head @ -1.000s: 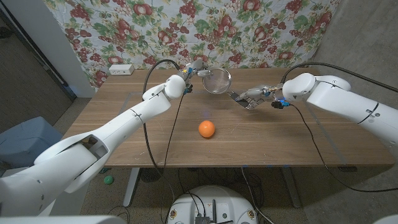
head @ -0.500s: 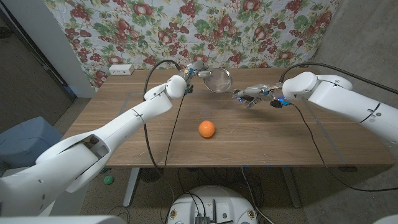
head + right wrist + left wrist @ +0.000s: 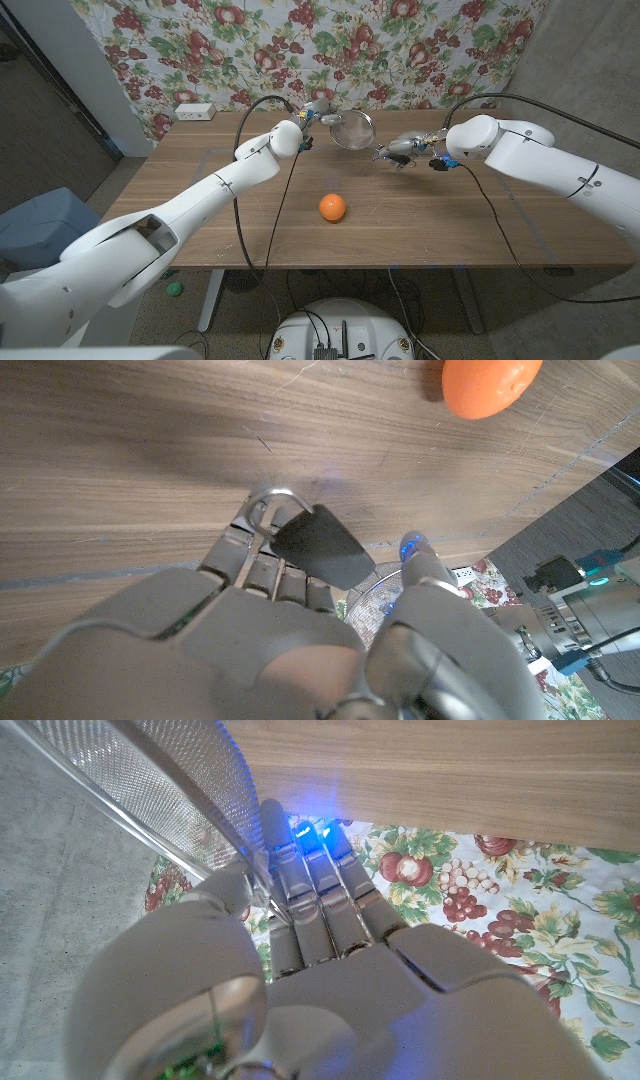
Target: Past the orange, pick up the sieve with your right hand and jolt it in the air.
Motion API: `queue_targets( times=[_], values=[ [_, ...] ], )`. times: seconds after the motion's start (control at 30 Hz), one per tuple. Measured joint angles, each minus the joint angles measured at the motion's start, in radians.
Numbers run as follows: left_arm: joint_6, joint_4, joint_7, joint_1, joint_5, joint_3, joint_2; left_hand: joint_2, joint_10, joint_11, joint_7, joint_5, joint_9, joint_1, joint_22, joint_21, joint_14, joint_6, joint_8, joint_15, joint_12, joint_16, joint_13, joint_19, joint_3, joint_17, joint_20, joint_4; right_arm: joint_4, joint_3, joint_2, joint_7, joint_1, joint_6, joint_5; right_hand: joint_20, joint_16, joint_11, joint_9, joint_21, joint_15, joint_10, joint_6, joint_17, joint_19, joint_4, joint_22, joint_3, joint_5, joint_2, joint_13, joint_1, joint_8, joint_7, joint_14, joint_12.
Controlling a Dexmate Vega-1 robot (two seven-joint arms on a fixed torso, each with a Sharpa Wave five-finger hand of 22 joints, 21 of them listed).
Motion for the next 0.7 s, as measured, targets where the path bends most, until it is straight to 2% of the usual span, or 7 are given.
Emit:
queue_targets(
  times=[0.17, 0.33, 0.43, 0.6, 0.7],
  values=[
    [0.004, 0.0, -0.004, -0.003, 0.0, 0.002, -0.001, -0.001, 0.0, 0.0, 0.0, 0.0, 0.0, 0.001, 0.0, 0.0, 0.001, 0.0, 0.0, 0.001, 0.0, 0.0, 0.003, 0.0, 0.0, 0.0, 0.0, 0.0, -0.001, -0.023, 0.018, -0.005, 0.015, -0.019, -0.037, -0.024, 0.074, -0.002, 0.004, 0.033, -0.032, 0.079, 0.059, 0.044, 0.082, 0.003, 0.009, 0.003, 0.0, 0.021, 0.019, 0.058, 0.016, 0.005, 0.11, 0.03],
    [0.005, 0.001, -0.007, -0.006, -0.001, 0.004, -0.002, -0.003, 0.002, 0.001, 0.0, -0.001, 0.0, 0.003, 0.0, 0.004, 0.005, 0.0, 0.0, -0.002, 0.0, 0.0, 0.004, 0.0, 0.0, 0.0, 0.0, 0.0, 0.0, -0.034, 0.03, -0.009, 0.023, -0.033, -0.06, -0.057, 0.213, -0.007, 0.01, 0.092, -0.043, 0.198, 0.17, 0.15, 0.179, 0.02, 0.029, -0.021, -0.008, 0.059, 0.063, 0.095, 0.045, 0.012, 0.262, 0.084],
    [0.006, 0.004, -0.007, -0.007, -0.001, 0.005, -0.003, -0.003, 0.002, 0.001, 0.0, -0.001, 0.0, 0.003, 0.0, 0.004, 0.005, 0.0, 0.002, -0.002, 0.0, 0.0, 0.004, 0.0, 0.0, 0.0, 0.0, 0.0, 0.001, -0.041, 0.038, -0.012, 0.028, -0.043, -0.072, -0.07, 0.305, -0.004, 0.012, 0.134, -0.053, 0.28, 0.242, 0.227, 0.219, 0.031, 0.048, -0.034, -0.012, 0.081, 0.093, 0.118, 0.065, 0.012, 0.353, 0.122],
    [0.006, 0.009, -0.008, -0.01, -0.003, 0.006, -0.003, -0.003, 0.002, 0.001, 0.0, -0.001, 0.0, 0.003, 0.0, 0.004, 0.005, 0.0, 0.003, -0.002, 0.0, -0.007, 0.004, 0.0, 0.0, 0.0, 0.0, 0.0, 0.003, -0.051, 0.048, -0.014, 0.036, -0.058, -0.086, -0.089, 0.434, -0.008, 0.017, 0.208, -0.079, 0.414, 0.366, 0.346, 0.253, 0.055, 0.092, -0.029, -0.016, 0.092, 0.144, 0.128, 0.105, 0.018, 0.469, 0.178],
    [0.006, 0.012, -0.008, -0.011, -0.003, 0.006, -0.003, -0.005, 0.002, 0.001, 0.0, -0.001, 0.0, 0.005, 0.0, 0.004, 0.005, 0.0, 0.003, -0.001, 0.0, -0.007, 0.004, 0.0, 0.0, 0.0, 0.0, 0.0, 0.007, -0.061, 0.057, -0.015, 0.046, -0.069, -0.094, -0.098, 0.547, -0.015, 0.023, 0.276, -0.098, 0.516, 0.432, 0.466, 0.276, 0.07, 0.144, -0.033, -0.015, 0.098, 0.198, 0.135, 0.122, 0.016, 0.534, 0.232]
  ],
)
